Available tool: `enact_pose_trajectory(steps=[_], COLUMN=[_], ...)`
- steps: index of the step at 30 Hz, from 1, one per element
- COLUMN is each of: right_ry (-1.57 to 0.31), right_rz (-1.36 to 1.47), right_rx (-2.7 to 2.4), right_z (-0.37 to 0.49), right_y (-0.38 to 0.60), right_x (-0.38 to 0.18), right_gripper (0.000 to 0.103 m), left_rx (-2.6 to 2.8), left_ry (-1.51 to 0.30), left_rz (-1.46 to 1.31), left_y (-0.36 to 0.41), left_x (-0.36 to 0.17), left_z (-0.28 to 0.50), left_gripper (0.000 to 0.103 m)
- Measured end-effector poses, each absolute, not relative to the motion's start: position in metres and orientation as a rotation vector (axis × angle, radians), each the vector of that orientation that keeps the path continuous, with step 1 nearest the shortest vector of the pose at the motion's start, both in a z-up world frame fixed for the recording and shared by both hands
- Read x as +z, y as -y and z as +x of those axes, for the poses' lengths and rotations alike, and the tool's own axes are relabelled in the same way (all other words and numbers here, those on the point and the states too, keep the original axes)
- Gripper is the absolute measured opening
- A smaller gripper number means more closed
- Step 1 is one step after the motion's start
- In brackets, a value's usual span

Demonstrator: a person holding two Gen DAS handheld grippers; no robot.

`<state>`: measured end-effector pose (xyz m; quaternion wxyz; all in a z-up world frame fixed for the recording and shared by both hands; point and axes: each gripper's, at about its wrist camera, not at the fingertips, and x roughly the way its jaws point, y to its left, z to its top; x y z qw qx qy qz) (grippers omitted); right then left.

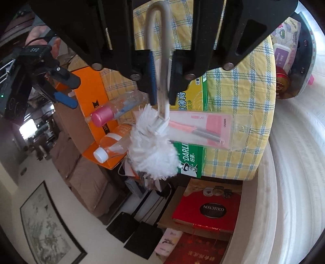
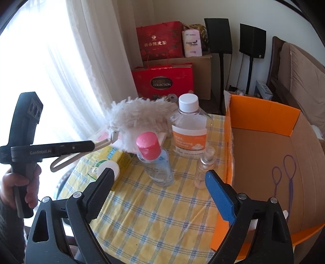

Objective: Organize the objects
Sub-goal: 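Close the left gripper on the white loop handle of the duster, then bring the right gripper to the duster handle and close it while the left gripper holds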

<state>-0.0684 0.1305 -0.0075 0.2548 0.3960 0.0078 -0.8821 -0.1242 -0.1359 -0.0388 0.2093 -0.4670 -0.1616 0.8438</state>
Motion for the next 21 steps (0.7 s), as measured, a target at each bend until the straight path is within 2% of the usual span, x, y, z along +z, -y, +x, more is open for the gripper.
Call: enact_pose_trajectory(steps=[6,10,16,21], right_ry=[0.021,0.028,0.162,0.189], right_rz=[1.126,1.166,1.178,1.196], right_rx=[-2.294,-2.193,-2.042,-1.983], right_z=[-0.062,-0.058,-0.057,-0.057], right_y=[-0.109,-0.087,-0.067,-0.051], right_x=[-0.021,-0.036,-0.042,-0.045], right_gripper=[0.081,0.077,0.07,0.056], left_rx=[2.344,2.33,2.308,2.269], left_ry=[0.451,0.495,0.568,0.639], left_rz=[-1.319,-1.333,-1.346,-1.35], left_y=[0.134,0.136,0.136,0.134], left_x=[-0.046,-0.053,-0.058,-0.064], left_z=[-0.122,-0.114,-0.109,-0.105], left_gripper=[0.007,0.007,0.007,0.007])
